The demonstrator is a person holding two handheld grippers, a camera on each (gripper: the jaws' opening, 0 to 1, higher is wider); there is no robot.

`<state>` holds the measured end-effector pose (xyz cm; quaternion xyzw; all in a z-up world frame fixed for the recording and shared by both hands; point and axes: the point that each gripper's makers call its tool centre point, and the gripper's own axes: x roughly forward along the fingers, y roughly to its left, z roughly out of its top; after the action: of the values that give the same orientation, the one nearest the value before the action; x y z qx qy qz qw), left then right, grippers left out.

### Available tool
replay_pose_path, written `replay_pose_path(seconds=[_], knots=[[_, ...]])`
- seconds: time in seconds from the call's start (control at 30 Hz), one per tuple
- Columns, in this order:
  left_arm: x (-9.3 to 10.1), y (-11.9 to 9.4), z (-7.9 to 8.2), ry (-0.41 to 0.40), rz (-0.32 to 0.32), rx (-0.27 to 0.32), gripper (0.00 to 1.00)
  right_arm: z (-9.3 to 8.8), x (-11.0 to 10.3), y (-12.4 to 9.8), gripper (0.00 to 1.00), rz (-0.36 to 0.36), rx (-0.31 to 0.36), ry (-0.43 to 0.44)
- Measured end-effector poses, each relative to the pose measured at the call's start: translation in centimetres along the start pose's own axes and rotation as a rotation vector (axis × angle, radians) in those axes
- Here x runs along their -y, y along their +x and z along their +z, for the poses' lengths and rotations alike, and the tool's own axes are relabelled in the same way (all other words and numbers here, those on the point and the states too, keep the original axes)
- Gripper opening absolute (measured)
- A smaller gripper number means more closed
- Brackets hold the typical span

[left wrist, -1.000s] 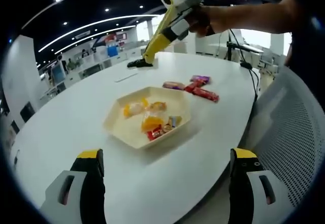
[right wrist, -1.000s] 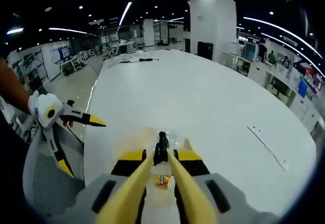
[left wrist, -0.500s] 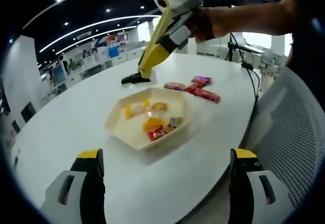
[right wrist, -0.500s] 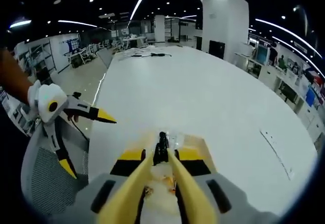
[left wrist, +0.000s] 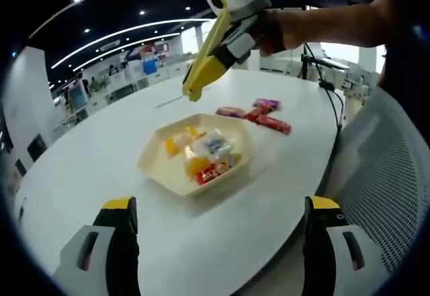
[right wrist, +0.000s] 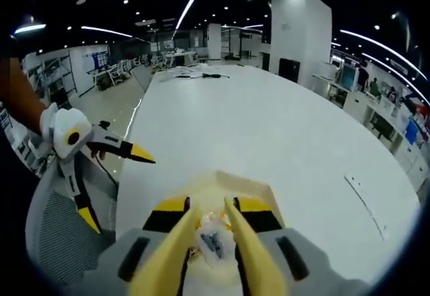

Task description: Place the target food into the container with the food tongs after gripping and lifting it, then release it inside without dropping or visibly crushing the food.

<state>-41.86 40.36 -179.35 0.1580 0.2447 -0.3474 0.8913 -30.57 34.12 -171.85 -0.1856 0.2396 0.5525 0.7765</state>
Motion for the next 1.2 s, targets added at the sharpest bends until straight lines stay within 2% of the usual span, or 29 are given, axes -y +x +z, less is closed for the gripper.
replay_pose_path(seconds=[0.33, 0.67, 0.83, 0.97, 1.2], knots=[[0.1, 0.0, 0.1, -0.001, -0.001, 0.001, 0.99, 0.2, 1.3, -1.5, 0.26, -0.035, 0.025, 0.02], [0.1, 0.0, 0.1, -0.001, -0.003, 0.002, 0.99, -1.2, 3.8, -4.4, 0.27, -0.095, 0.033, 0.038], [0.0, 0.0, 0.1, -0.003, -0.002, 0.005, 0.99, -3.0, 5.7, -6.4, 0.27, -0.15, 0.032, 0.064], [0.0, 0.0, 0.2, -0.007, 0.001, 0.011, 0.99, -5.8, 7.7, -8.2, 0.27, -0.206, 0.022, 0.121], [0.1, 0.0, 0.1, -0.01, -0.003, 0.006, 0.99, -9.6, 9.7, -9.4, 0.27, -0.273, 0.002, 0.196]])
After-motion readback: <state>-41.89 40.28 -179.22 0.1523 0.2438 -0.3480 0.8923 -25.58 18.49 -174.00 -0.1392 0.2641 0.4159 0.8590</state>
